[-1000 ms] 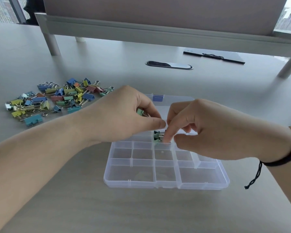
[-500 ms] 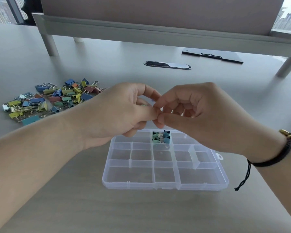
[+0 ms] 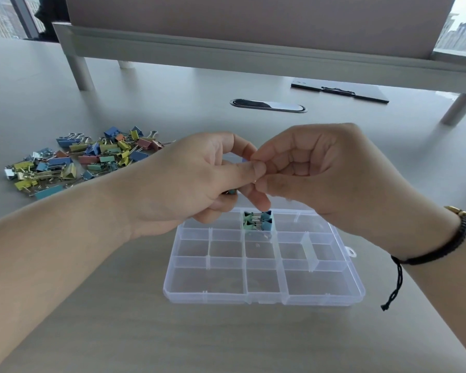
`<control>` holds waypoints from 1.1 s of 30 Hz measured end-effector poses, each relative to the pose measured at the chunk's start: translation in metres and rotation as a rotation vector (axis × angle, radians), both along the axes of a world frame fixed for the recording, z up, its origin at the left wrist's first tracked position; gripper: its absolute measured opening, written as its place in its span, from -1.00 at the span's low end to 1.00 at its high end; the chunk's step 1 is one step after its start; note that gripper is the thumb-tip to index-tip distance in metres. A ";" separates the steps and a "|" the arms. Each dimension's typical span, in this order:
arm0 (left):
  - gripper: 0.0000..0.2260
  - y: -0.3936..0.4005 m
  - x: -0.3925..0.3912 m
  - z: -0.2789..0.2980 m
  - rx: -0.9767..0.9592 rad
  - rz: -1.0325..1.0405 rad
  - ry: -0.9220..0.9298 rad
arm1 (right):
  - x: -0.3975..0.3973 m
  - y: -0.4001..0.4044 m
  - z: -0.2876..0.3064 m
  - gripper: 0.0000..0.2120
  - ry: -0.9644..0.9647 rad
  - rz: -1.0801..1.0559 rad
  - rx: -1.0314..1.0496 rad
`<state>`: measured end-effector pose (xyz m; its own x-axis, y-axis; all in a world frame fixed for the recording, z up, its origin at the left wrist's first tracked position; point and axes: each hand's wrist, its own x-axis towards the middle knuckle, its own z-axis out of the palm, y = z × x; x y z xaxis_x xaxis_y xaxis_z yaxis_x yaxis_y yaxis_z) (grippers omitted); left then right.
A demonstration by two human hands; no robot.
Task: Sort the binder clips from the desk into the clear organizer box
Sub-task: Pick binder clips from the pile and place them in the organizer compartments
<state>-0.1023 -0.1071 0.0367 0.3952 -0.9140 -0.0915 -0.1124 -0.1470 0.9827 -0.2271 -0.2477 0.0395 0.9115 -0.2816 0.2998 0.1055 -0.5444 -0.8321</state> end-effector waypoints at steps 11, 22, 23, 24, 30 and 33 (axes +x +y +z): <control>-0.76 -0.001 0.000 -0.003 -0.019 -0.082 0.043 | 0.001 0.006 -0.002 -0.82 -0.052 0.036 0.128; -0.72 -0.003 0.006 -0.007 0.010 0.047 -0.269 | 0.002 -0.003 0.005 -0.75 -0.080 -0.129 0.211; -0.71 -0.003 0.006 -0.007 -0.005 0.074 -0.289 | 0.002 -0.002 0.005 -0.74 -0.077 -0.128 0.216; -0.72 -0.003 0.007 -0.006 -0.023 0.096 -0.301 | 0.002 -0.002 0.005 -0.73 -0.073 -0.125 0.220; -0.82 -0.002 0.005 -0.004 -0.117 0.137 -0.349 | 0.002 -0.001 0.004 -0.82 -0.092 -0.125 0.295; -0.77 -0.001 0.006 -0.003 -0.178 0.173 -0.222 | 0.002 0.001 0.004 -0.91 -0.073 -0.119 0.325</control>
<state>-0.0960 -0.1086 0.0337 0.5386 -0.8254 0.1690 -0.3147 -0.0110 0.9491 -0.2252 -0.2471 0.0433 0.8463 -0.4756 0.2401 0.1229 -0.2642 -0.9566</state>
